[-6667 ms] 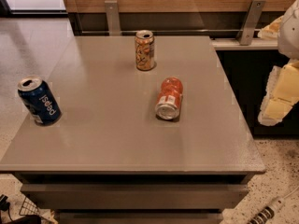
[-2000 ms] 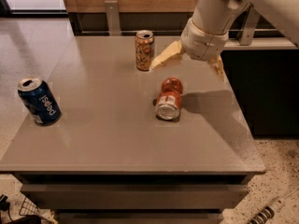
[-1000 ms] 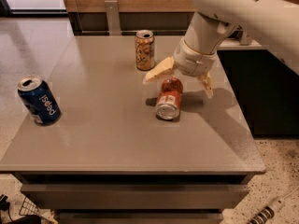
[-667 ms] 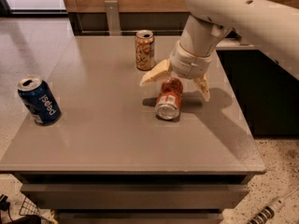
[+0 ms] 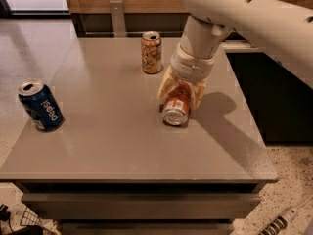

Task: Place coke can upright

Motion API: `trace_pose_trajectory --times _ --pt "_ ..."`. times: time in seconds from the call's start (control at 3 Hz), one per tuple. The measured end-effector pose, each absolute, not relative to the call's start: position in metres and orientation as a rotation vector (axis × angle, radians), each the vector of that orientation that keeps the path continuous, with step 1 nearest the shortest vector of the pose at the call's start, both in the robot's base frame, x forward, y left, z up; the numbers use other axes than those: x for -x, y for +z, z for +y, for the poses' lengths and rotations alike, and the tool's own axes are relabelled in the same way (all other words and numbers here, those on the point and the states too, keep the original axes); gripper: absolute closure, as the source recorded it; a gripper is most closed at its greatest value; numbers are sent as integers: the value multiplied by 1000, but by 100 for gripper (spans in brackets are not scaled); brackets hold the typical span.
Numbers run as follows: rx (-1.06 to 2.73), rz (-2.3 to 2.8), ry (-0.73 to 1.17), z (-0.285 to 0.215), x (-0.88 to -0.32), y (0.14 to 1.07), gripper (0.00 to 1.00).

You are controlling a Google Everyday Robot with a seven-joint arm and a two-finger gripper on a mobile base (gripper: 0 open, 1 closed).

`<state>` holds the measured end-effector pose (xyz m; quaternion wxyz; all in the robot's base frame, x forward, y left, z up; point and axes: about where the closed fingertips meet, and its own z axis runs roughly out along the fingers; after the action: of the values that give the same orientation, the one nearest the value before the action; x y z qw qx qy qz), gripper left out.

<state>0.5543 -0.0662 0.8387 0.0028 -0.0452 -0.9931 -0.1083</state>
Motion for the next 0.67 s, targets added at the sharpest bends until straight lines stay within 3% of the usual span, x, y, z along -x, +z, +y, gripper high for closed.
trace_pose_trajectory --times 0.33,0.67 --pt "140 -3116 -341 -66 -554 839 64" --pt "138 -3119 -343 -65 -554 838 95"
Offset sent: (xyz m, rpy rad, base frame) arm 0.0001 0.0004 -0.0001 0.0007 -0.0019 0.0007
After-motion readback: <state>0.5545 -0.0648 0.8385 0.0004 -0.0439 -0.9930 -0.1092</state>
